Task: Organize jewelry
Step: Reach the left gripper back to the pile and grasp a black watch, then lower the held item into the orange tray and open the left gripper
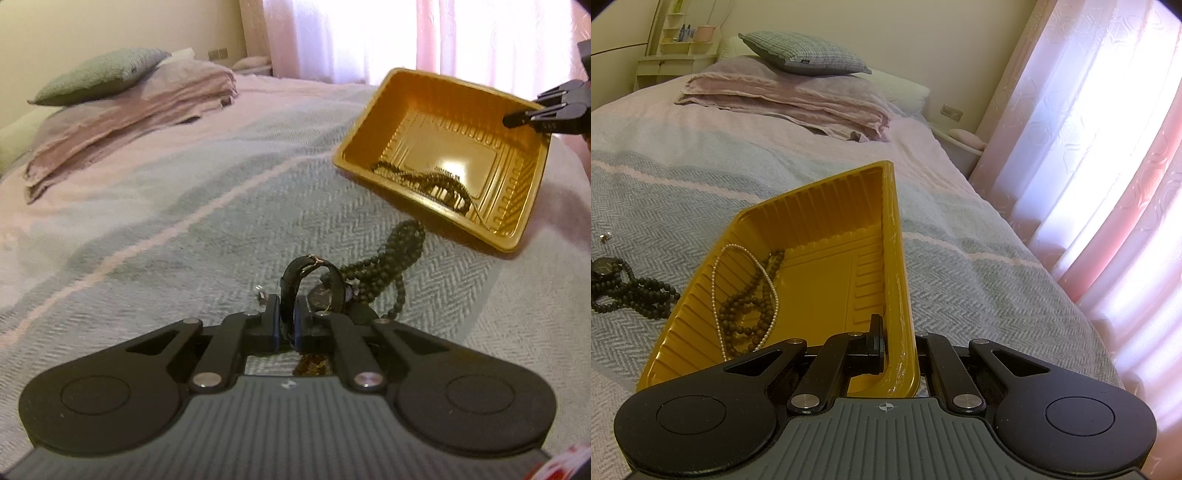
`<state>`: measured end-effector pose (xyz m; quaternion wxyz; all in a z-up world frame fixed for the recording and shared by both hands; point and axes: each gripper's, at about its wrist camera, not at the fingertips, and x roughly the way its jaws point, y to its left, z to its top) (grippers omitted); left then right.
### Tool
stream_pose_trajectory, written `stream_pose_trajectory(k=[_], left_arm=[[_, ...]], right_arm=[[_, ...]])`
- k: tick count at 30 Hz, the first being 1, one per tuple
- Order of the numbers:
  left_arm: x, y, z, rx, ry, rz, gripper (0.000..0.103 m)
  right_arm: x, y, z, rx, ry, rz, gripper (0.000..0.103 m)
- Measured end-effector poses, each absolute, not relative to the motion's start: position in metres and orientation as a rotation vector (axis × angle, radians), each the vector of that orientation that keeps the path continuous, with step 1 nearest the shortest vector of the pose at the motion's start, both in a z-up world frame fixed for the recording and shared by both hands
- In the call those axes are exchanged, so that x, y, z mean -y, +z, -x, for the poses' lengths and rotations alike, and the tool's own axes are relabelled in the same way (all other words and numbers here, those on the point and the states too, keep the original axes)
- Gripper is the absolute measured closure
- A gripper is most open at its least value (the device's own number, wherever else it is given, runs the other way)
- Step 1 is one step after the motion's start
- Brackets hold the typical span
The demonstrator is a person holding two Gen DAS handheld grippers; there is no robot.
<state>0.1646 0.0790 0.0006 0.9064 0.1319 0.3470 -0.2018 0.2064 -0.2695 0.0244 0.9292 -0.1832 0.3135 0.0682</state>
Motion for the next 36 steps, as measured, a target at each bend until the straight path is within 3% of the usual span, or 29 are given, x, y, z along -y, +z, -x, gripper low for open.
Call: stream_pose_trajectory(k=[11, 23, 29, 33, 36], left_arm=[[-0.085, -0.013, -0.149, -0.758, -0.415, -0.243, 0.079], [-0.073, -0.042, -0.139, -0.821, -0.458, -0.394, 0.078], [-0.071, -0.049, -0.149, -0.879, -0.480, -0.392, 0.079], [-0.069, -0.044, -0.143, -0.867, -0.481, -0.419, 0.098], [-0.069, -0.035, -0.136, -0.846, -0.482, -0.437, 0.098]], right_arm=[[0.271, 0.024, -0.207, -0.642, 0.139, 0.372, 0.099], [0.269, 0.023, -0.207, -0.644, 0.136, 0.375, 0.099], [0.270, 0.021, -0.209, -0.647, 0.133, 0.375, 0.099], [0.270, 0.021, -0.209, -0.648, 0.132, 0.375, 0.099], [0.270, 0.021, -0.209, -0.648, 0.132, 0.376, 0.099]])
